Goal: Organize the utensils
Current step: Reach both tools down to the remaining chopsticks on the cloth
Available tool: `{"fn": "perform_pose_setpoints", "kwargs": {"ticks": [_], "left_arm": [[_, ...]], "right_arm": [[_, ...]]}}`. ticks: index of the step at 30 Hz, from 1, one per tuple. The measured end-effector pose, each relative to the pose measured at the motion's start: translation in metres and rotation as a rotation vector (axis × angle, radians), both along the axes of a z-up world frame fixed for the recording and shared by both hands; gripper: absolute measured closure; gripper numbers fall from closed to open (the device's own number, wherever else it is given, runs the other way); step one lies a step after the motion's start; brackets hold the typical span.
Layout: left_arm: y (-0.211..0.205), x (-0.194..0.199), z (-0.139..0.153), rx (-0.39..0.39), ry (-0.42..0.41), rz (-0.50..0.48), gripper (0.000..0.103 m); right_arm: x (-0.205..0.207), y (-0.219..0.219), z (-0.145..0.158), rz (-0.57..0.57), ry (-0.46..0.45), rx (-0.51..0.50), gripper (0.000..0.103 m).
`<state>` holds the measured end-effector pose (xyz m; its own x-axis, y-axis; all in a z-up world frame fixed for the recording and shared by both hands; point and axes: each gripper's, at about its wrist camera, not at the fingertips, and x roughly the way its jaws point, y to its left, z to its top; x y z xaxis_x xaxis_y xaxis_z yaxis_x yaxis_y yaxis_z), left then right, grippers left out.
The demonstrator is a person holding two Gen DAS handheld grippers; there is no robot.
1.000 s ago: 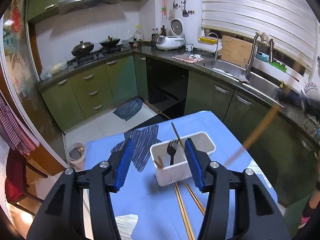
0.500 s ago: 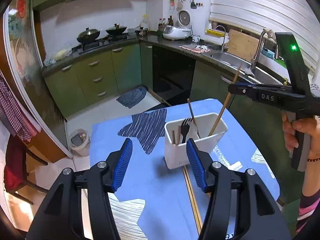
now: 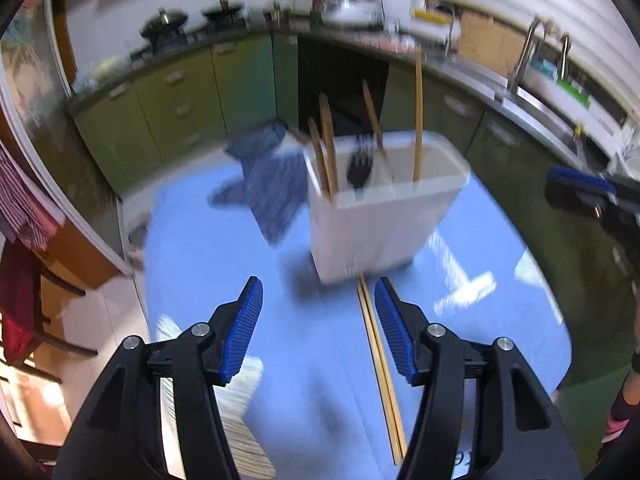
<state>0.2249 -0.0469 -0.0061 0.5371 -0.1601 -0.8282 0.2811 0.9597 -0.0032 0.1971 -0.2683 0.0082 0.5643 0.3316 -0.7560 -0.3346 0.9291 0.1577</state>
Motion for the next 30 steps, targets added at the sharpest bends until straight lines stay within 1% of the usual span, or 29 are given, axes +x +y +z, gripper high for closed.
{"fn": "perform_pose_setpoints", "kwargs": {"ticks": [3,6,8,10,13,21,26,30], "left_arm": [[-0.015,0.004,-0.039,0.030,0.101,-0.014,0.047],[-0.028,0.007,-0.069,0.085,0.149,-0.020,0.047],[-0.032,0.009,-0.086,0.099,0.189,-0.012,0.047],[-0.034,0.012,-0.095,0.099,0.212,-0.008,0.047],[-0.038,0.016,-0.102,0.131,0.209,0.005,0.047],[-0.044,0.022,-0.123,0.188,0.263,0.018,0.047],[-0.046,0.020,-0.134,0.203,0.295,0.027,0.049],[-0.046,0.021,-0.133,0.177,0.311,0.031,0.051]], "right_arm": [[-0.002,-0.001,-0.042,0.002,0.091,-0.025,0.080],[0.000,-0.003,-0.086,0.004,0.192,-0.033,0.080],[0.000,-0.004,-0.102,0.007,0.231,-0.025,0.080],[-0.002,-0.005,-0.111,0.010,0.243,-0.021,0.080],[-0.002,-0.006,-0.113,0.019,0.249,-0.004,0.080],[0.000,-0.002,-0.110,0.034,0.260,-0.002,0.080],[0.001,-0.003,-0.113,0.040,0.267,0.005,0.080],[0.004,-0.002,-0.116,0.044,0.274,0.009,0.080]]}}
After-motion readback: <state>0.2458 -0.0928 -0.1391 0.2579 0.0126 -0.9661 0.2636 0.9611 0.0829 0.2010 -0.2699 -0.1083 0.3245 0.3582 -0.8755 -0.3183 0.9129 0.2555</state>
